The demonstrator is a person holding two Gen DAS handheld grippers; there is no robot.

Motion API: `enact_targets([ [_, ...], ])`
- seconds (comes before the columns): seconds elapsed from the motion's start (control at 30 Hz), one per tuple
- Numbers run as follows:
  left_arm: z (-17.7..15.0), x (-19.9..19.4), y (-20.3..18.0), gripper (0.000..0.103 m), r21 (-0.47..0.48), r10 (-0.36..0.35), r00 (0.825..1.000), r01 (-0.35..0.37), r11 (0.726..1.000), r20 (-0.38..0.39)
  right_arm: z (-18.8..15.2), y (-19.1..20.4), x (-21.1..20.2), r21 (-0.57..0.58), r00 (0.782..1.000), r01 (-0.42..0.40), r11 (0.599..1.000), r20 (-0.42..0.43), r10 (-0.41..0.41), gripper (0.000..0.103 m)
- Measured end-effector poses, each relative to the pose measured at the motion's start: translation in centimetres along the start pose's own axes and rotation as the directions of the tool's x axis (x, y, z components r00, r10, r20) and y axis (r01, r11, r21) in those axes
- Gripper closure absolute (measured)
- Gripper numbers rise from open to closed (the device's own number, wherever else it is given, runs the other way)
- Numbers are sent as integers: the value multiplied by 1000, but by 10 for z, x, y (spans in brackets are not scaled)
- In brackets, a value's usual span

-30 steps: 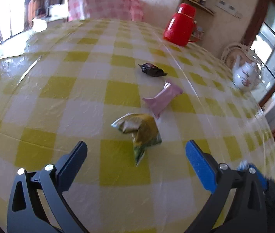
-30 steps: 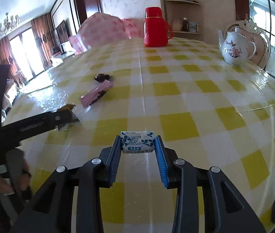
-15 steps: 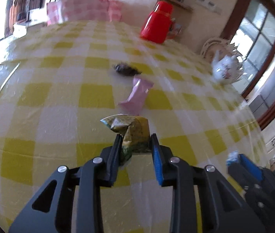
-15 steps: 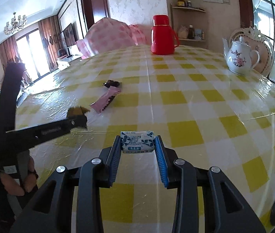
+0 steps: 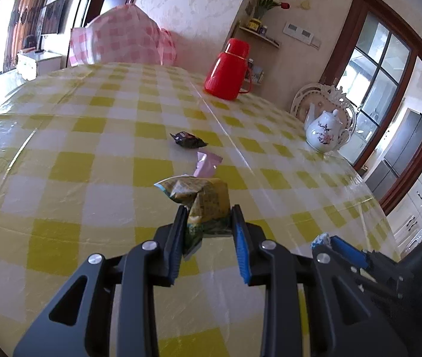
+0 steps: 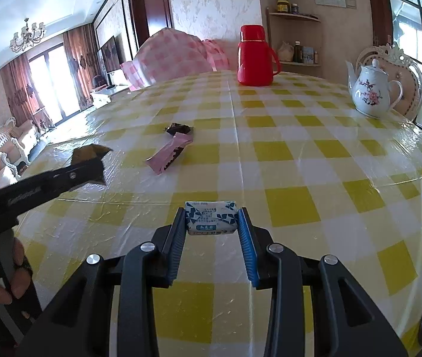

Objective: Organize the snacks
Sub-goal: 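Grasp the small white candy with the right gripper while the left grasps the green-yellow packet, then lift both snacks and carry them over the purple box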

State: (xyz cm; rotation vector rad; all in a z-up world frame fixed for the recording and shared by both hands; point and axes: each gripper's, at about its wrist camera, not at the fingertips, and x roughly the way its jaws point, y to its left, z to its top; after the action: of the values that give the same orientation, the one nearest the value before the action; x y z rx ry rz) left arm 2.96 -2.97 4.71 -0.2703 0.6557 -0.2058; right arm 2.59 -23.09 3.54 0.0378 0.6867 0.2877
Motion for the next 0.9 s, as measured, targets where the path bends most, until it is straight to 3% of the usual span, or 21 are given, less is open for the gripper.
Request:
enact_targets([
  [0.13,-10,-8,10,73,-29,-4,1000,3,1000,-11,-3,5,0,1,1000,-17,1000,-2,17,68],
  [0.53,-26,-52,13,73,5,23,998,-23,1000,56,-22,36,-23,38,997,-83,996,11,83,68],
  [0.67,-33,-62,25,72,5,42,998,-42,999,36,-28,47,-27,35,996,-90,995,14,90,68],
  [0.73,-35,-60,35,54,-10,35,999,-35,999,-12,-28,48,-29,43,996,-89,995,16,89,68],
  [0.77,-33,-55,36,30,-7,48,998,-49,999,-42,-28,48,-29,47,996,-91,995,19,90,68],
  [0.8,-31,-51,34,24,14,67,996,-67,998,-63,-27,47,-30,53,996,-92,994,22,91,68],
  [0.9,-19,-31,14,24,168,142,985,-124,978,-98,-27,41,-30,83,996,-88,993,26,86,68],
])
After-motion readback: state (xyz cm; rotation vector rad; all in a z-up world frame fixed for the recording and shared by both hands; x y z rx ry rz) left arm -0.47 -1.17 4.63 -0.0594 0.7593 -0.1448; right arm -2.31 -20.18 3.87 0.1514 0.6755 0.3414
